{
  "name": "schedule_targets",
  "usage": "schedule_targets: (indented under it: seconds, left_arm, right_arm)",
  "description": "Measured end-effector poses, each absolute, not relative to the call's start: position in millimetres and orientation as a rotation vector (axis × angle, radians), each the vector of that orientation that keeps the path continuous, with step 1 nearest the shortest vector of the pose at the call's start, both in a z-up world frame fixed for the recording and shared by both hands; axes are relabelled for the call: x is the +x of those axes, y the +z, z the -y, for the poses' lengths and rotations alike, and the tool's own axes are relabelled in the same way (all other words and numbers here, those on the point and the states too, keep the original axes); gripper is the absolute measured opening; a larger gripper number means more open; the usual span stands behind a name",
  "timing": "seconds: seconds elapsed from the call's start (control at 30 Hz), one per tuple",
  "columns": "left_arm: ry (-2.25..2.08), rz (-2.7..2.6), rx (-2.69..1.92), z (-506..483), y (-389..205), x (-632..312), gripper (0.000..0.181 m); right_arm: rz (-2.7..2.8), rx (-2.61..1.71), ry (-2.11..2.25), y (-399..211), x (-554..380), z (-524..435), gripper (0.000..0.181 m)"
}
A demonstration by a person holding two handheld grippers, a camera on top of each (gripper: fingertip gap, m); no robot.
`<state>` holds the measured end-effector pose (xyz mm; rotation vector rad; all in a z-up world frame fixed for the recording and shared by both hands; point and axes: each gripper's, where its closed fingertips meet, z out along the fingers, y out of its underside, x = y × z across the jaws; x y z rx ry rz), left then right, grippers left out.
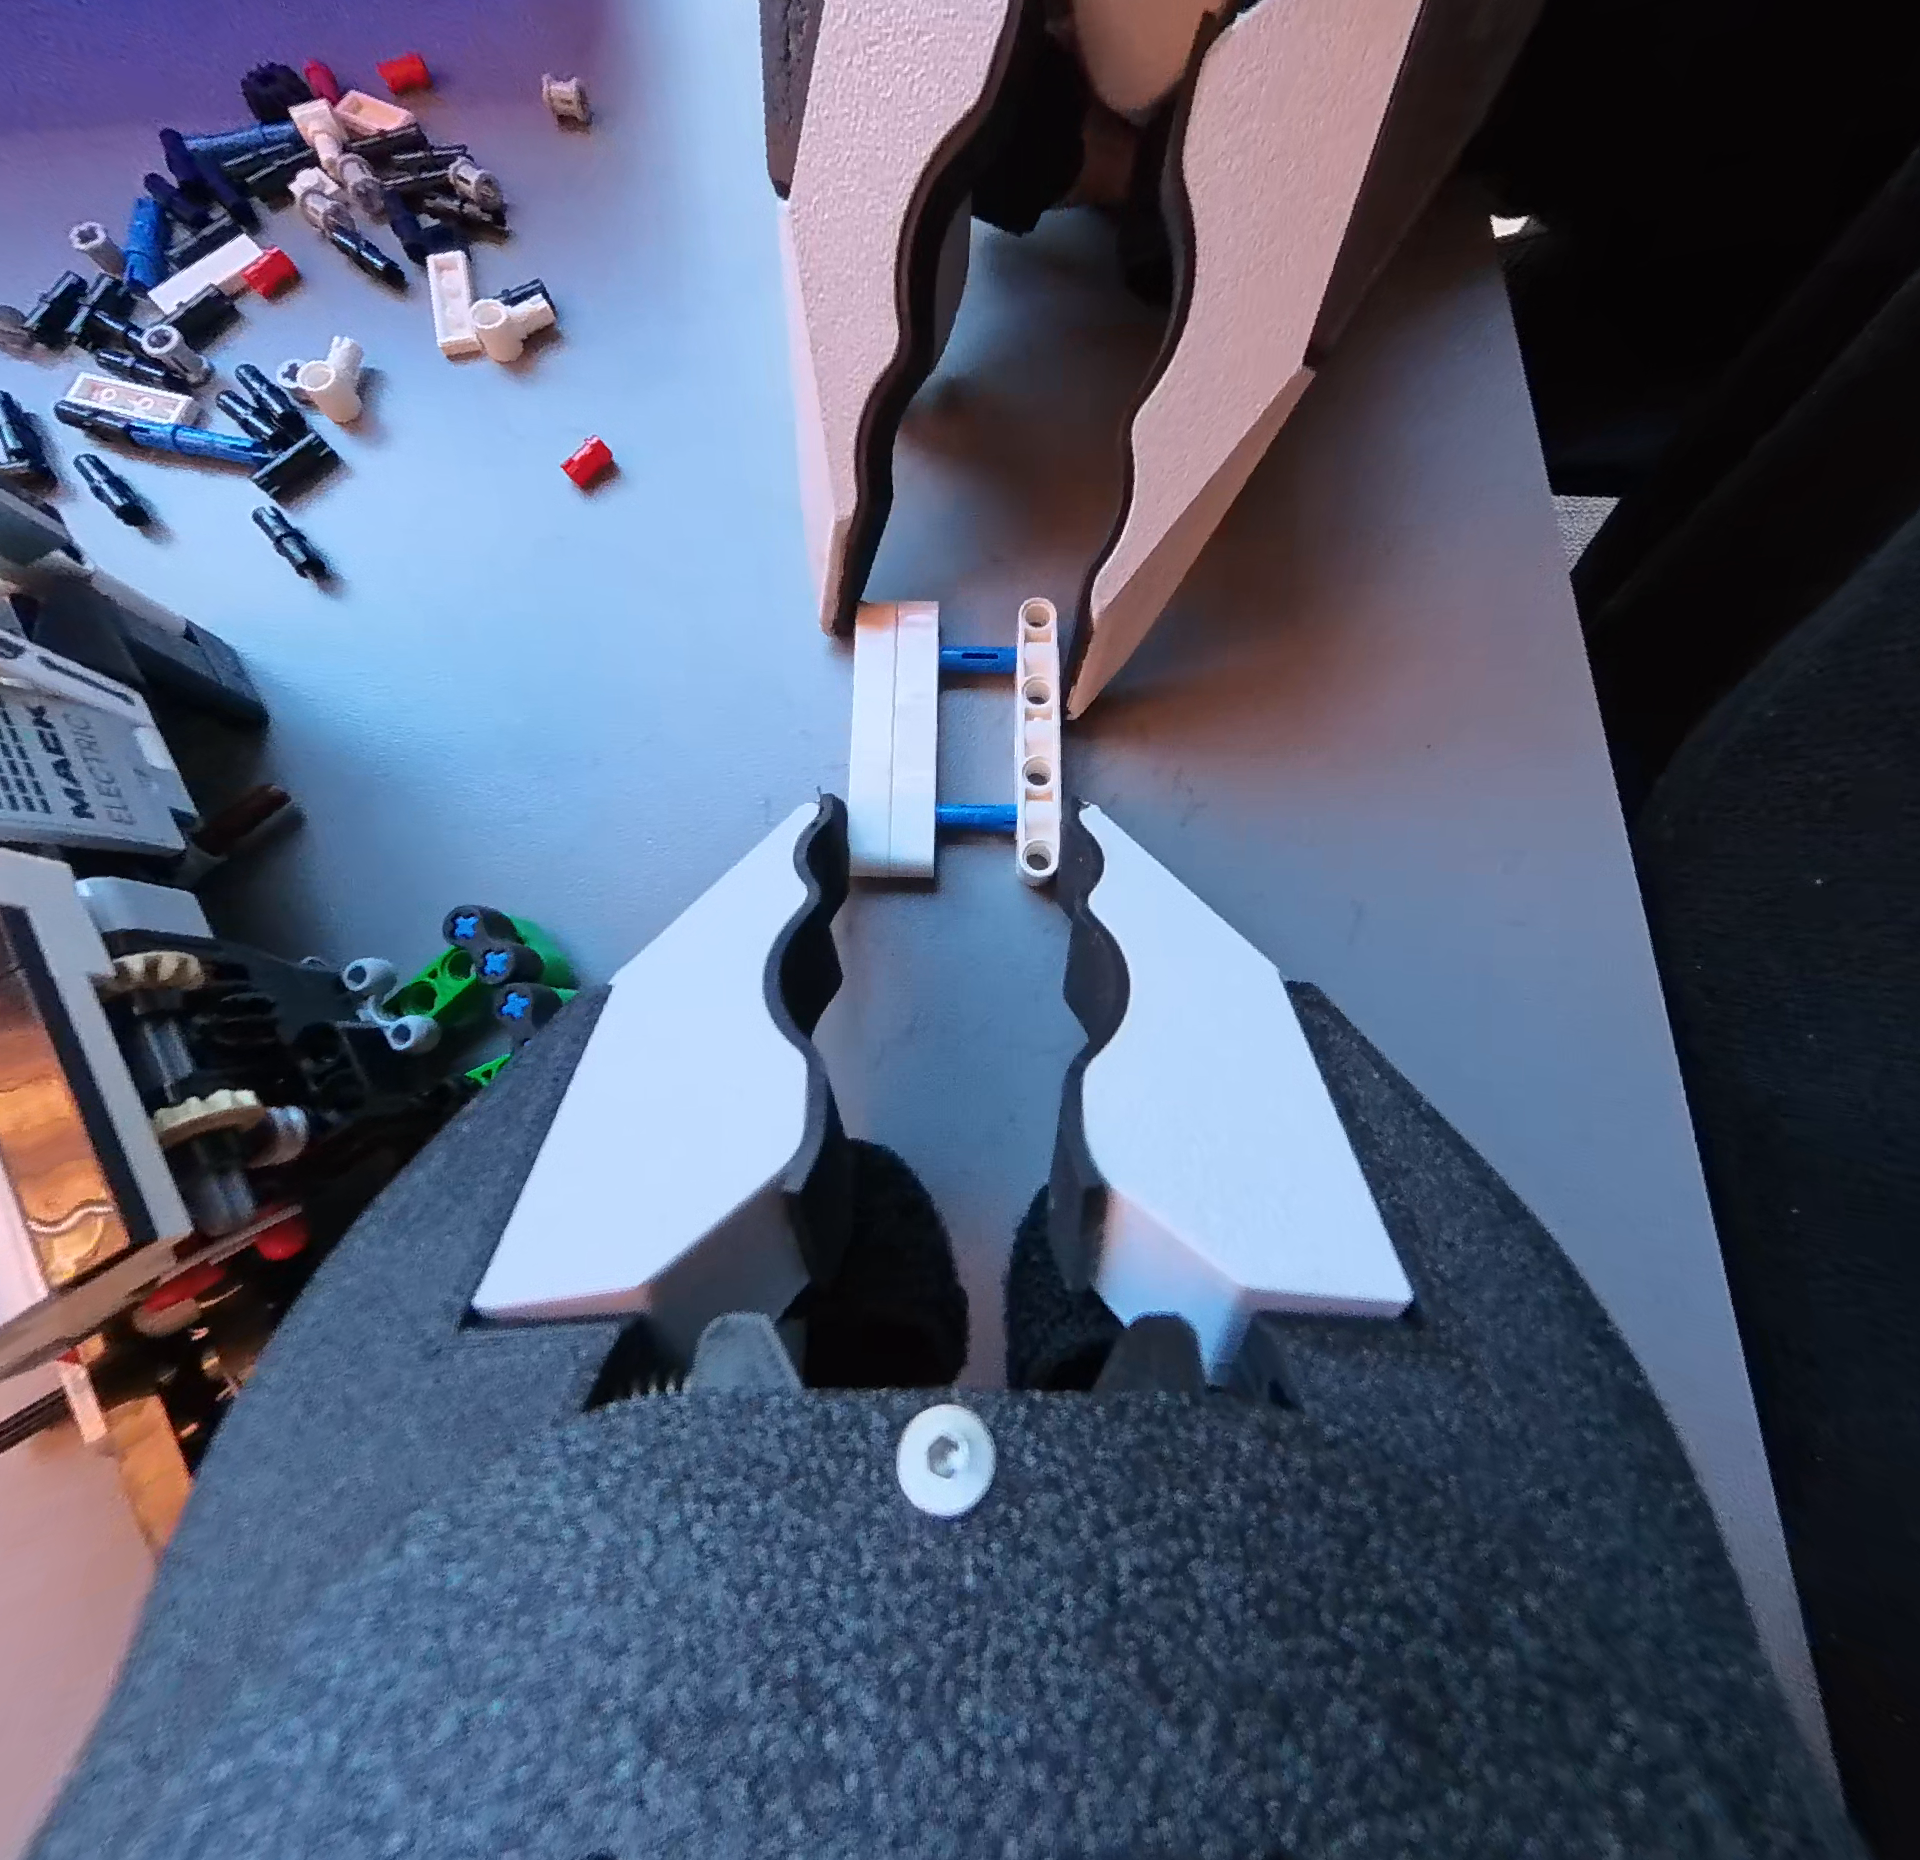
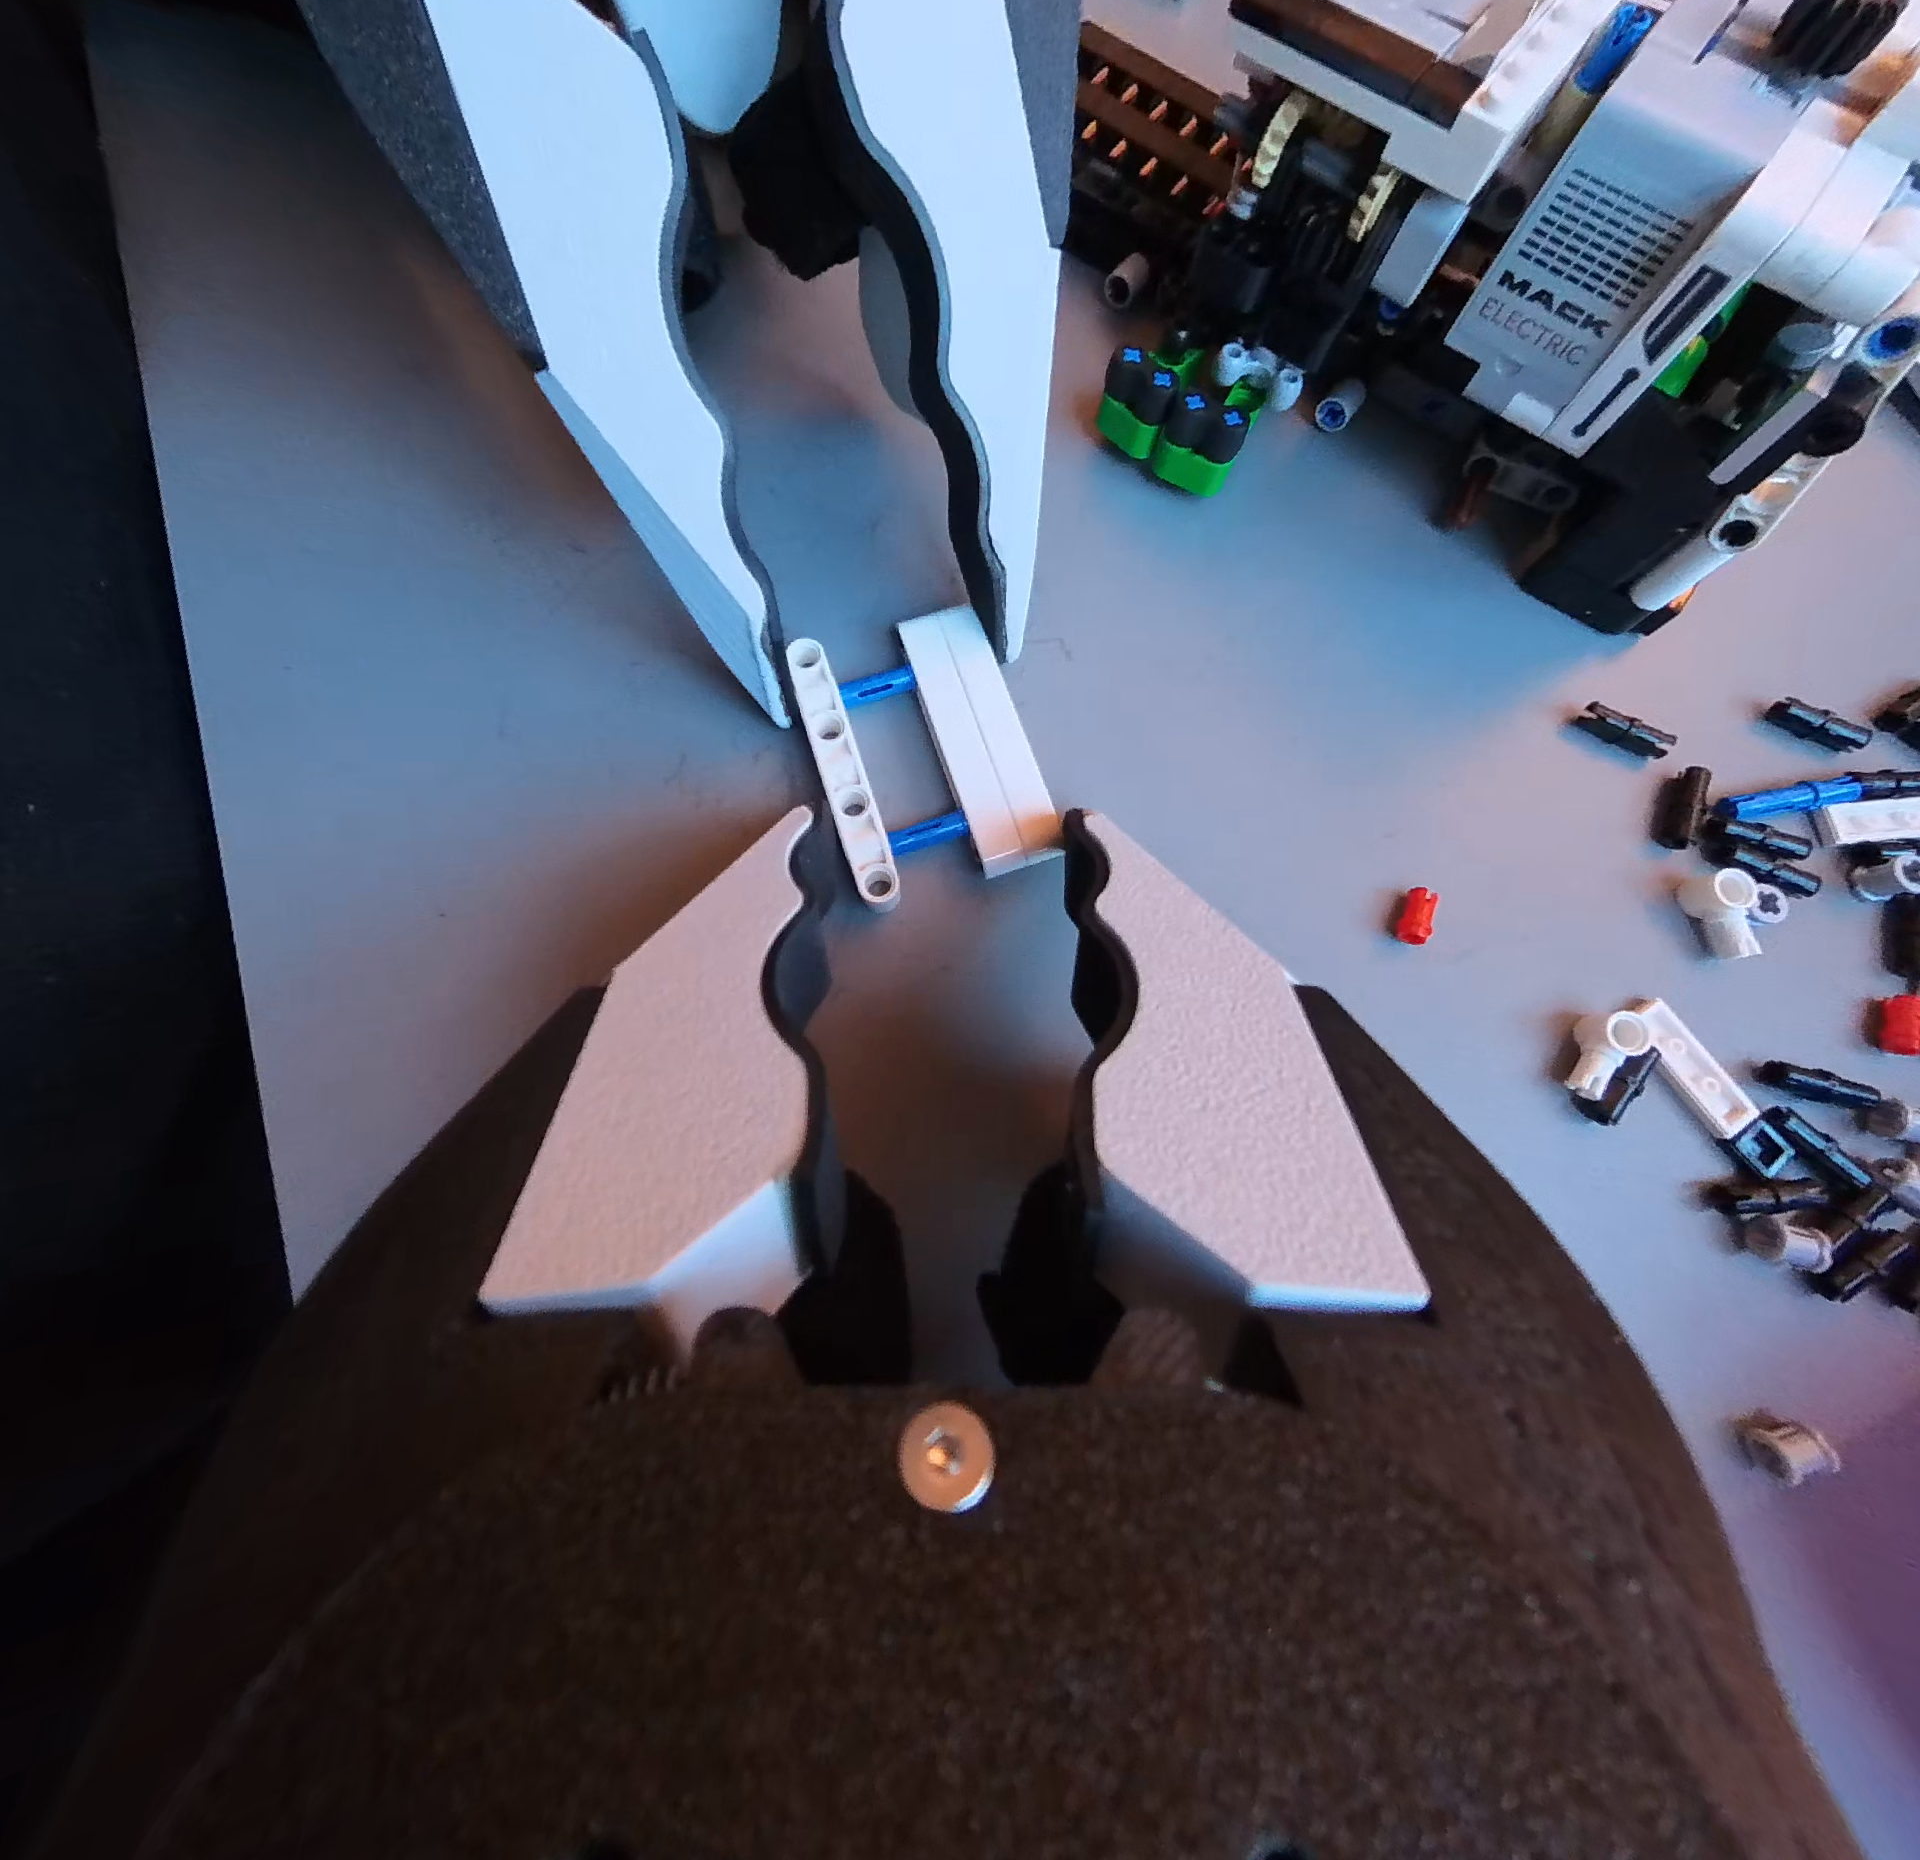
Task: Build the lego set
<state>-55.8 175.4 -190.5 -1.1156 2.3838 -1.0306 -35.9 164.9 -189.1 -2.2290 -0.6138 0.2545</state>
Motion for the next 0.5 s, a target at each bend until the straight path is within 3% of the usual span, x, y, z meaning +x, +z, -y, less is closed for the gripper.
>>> schedule_targets:
  seconds: [0.5]
  left_arm:
    - [-1.039, -2.382, -1.094, -171.6, -190.4, -56.1, 0.039]
  right_arm:
    - [0.621, -2.229, 0.307, -188.6, -39.4, -163.2, 0.042]
